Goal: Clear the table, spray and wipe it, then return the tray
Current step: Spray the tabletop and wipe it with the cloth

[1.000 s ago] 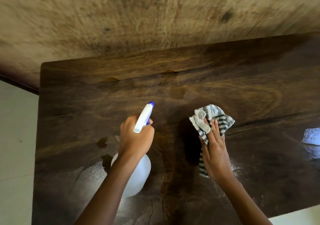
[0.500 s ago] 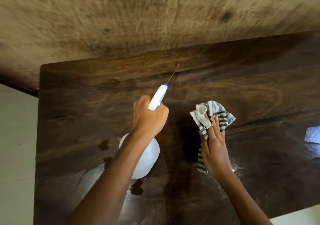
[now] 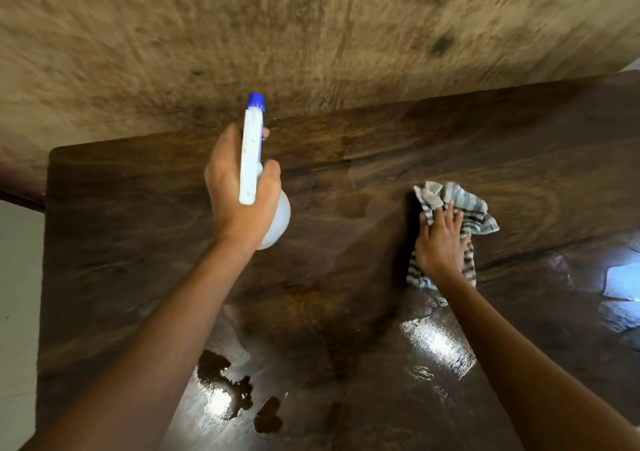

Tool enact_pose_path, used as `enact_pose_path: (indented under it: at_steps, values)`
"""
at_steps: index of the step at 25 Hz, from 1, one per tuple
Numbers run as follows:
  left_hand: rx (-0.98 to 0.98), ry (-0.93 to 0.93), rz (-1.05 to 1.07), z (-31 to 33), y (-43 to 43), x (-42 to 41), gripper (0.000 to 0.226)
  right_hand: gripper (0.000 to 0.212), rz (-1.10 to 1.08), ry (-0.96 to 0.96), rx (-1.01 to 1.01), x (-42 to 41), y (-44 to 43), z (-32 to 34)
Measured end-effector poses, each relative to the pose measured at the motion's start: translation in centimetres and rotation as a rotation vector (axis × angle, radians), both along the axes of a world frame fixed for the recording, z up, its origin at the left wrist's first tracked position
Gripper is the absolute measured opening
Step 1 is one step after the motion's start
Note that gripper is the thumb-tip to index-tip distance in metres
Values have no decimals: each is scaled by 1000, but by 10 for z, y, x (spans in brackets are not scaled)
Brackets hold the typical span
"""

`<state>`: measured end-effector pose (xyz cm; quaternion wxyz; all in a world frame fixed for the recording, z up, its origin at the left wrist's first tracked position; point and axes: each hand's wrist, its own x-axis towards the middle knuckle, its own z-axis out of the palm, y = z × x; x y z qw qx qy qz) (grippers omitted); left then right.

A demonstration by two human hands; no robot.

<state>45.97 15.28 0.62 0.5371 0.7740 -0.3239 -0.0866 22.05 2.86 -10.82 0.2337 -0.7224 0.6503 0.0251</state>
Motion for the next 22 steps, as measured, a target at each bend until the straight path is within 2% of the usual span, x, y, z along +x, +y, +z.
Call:
enact_pose_path:
  at_steps: [2, 4, 6, 9, 11, 14, 16, 18, 20, 22]
  values:
    - [-24, -42, 40, -7, -10, 9, 30, 55, 10, 69, 6, 35, -18, -4]
    - [-64, -53, 121, -17, -19, 13, 29, 56, 126, 76, -19, 66, -18, -7]
    - [-112, -56, 172, -27, -25, 12, 25, 58, 354, 63, -101, 76, 5, -12]
    - [-130, -99, 170, -37, -25, 10, 22, 59, 655, 37, -205, 41, 64, -22]
    - [-127, -161, 169, -42, -26, 9, 22, 57, 624, 63, -176, 0, 76, -24]
    - [-166, -224, 151, -50, -34, 9, 37, 59, 409, 137, -130, -28, 27, -20]
    - [-203, -294, 154, -57, -35, 10, 45, 60, 223, 181, -100, -5, -26, -17]
    - [-233, -308, 161, -61, -32, 10, 49, 54, 133, 183, -104, 39, -76, -17]
    - [-252, -291, 156, -62, -32, 10, 48, 50, 173, 153, -98, 84, -104, -16]
    - [-254, -308, 162, -61, -35, 13, 47, 52, 356, 137, -118, 113, -100, -17]
